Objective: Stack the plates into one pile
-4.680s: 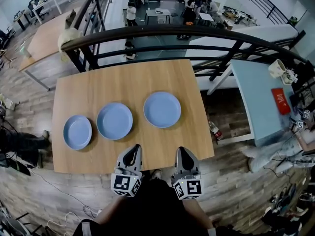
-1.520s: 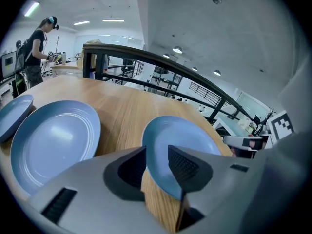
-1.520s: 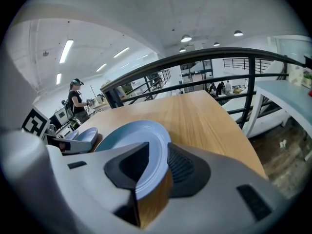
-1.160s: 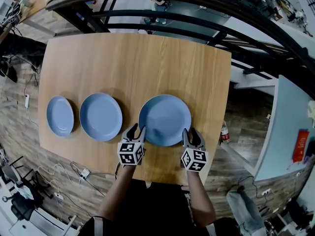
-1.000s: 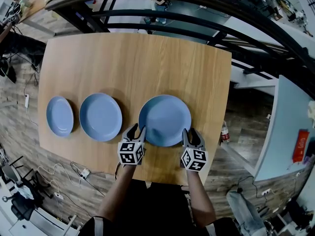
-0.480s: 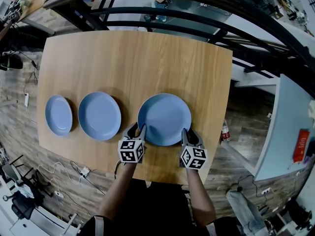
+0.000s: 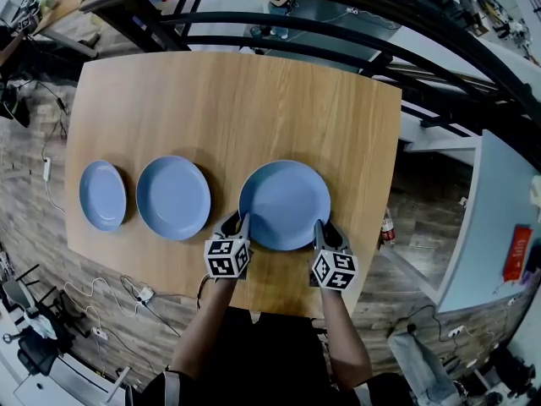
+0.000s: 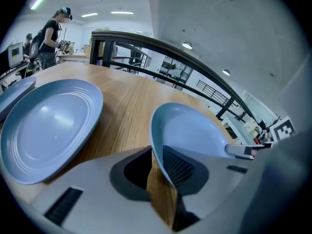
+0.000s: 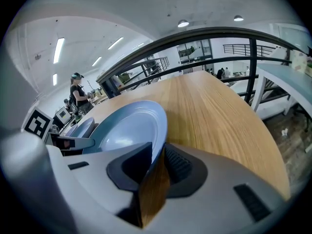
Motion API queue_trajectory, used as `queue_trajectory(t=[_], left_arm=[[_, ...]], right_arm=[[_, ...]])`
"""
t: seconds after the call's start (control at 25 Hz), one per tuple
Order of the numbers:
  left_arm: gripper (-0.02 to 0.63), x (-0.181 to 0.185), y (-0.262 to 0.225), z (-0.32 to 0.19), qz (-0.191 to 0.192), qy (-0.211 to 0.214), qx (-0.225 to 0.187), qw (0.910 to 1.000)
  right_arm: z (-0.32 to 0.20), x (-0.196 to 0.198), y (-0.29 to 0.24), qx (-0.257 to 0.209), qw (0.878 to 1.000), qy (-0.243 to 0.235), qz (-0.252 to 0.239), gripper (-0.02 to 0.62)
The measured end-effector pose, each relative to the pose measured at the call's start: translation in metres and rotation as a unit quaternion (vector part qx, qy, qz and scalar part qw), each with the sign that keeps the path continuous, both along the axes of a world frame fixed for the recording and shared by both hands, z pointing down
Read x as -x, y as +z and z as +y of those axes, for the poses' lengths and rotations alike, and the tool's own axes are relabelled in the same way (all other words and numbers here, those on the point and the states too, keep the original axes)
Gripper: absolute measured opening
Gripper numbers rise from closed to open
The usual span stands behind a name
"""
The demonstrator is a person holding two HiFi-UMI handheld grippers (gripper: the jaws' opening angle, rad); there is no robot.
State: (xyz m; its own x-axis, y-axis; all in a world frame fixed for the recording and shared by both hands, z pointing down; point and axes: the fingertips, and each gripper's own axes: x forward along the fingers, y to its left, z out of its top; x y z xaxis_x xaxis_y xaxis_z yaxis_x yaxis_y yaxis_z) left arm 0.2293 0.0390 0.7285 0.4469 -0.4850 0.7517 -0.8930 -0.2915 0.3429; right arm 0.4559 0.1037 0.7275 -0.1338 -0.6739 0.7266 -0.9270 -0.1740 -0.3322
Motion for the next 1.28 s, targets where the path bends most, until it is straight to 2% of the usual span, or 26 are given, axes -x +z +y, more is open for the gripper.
queue_trajectory(t=[0.64, 1.28], left_arm=[[0.078, -0.005, -0.004, 0.002, 0.003, 0.021, -0.001, 0.9998], [0.075, 0.005, -0.034, 0.008, 0.016, 0.015, -0.008, 0.9997]], right_arm=[[0.005, -0.004, -0.006, -0.002, 1.000, 0.015, 0.006, 0.086], [0.009, 0.005, -0.038, -0.017, 1.000, 0.019, 0.014, 0.080]])
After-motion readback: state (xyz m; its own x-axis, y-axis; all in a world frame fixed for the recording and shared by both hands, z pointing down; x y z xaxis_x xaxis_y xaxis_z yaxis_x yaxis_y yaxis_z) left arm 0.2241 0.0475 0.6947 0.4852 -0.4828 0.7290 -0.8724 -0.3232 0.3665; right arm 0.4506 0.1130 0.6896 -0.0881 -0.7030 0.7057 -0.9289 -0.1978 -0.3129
